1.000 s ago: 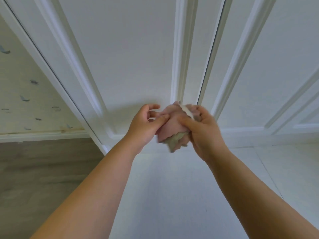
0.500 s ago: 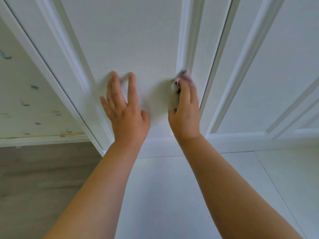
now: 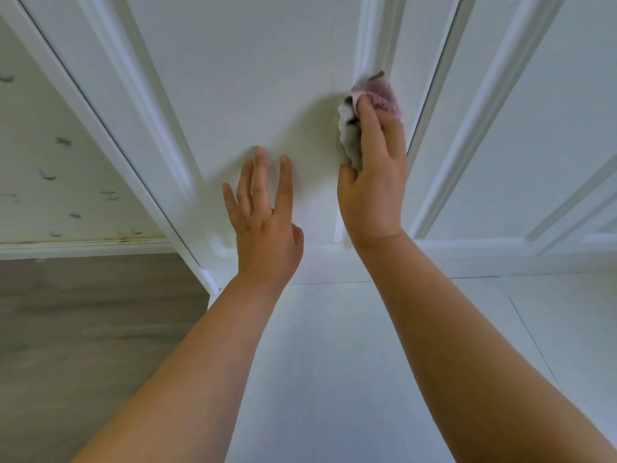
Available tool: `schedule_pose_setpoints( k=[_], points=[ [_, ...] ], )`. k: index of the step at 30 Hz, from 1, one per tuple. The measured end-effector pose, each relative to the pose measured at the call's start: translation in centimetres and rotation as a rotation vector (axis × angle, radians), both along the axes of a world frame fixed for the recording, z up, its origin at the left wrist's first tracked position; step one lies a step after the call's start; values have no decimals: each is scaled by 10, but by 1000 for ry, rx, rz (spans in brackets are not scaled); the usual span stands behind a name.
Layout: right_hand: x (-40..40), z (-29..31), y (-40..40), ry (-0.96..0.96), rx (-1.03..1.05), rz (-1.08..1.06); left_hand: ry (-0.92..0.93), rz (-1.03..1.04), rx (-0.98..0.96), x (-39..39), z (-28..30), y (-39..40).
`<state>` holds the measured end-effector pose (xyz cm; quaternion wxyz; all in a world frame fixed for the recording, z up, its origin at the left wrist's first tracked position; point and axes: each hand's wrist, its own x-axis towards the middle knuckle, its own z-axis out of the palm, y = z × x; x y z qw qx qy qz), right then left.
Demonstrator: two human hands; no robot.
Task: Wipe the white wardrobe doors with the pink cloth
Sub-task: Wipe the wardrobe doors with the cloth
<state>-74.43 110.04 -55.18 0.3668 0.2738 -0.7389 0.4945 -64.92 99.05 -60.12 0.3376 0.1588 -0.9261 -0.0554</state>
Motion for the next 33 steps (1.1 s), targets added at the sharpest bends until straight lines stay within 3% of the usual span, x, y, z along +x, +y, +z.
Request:
schedule_pose_setpoints(
  k=[4,9,16,18,21,27,33],
  points=[
    [-3,-29,1,50,36,26,13,-10,-5,1,-8,0],
    [18,-134,25,-379,265,150,-68,-33,-5,3,-22,6],
    [43,-172,19,-532,333,156,-99,-43,33,3,-29,16],
    [48,-171,13,-507,407,212,-102,-29,58,6,-30,16],
    [54,-180,-11,-300,621,363,-110,3,69,8,-26,11],
    [49,-189,-16,-108,869,174,-137,32,71,26,-35,-12],
    [9,-189,51,82,750,-135,-143,25,99,26,-50,-7]
  ],
)
